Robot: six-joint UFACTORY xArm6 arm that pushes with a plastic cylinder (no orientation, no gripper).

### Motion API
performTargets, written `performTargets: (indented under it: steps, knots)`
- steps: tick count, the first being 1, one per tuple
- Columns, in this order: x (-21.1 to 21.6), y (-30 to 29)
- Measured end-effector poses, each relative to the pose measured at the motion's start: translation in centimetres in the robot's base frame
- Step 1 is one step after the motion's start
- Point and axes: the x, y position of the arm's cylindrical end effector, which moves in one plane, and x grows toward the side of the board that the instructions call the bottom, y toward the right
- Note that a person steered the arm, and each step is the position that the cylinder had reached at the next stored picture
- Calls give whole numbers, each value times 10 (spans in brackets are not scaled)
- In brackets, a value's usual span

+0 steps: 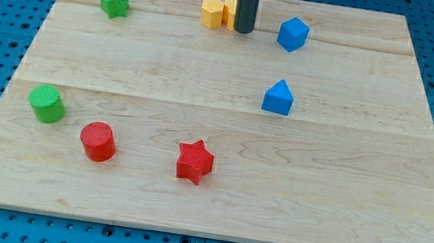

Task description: Move the blue cube to the top right of the blue triangle

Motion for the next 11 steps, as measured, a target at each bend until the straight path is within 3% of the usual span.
performTargets:
  steps: [7,10,11]
  knots:
    - [0,55]
    - [1,106]
    - [53,106]
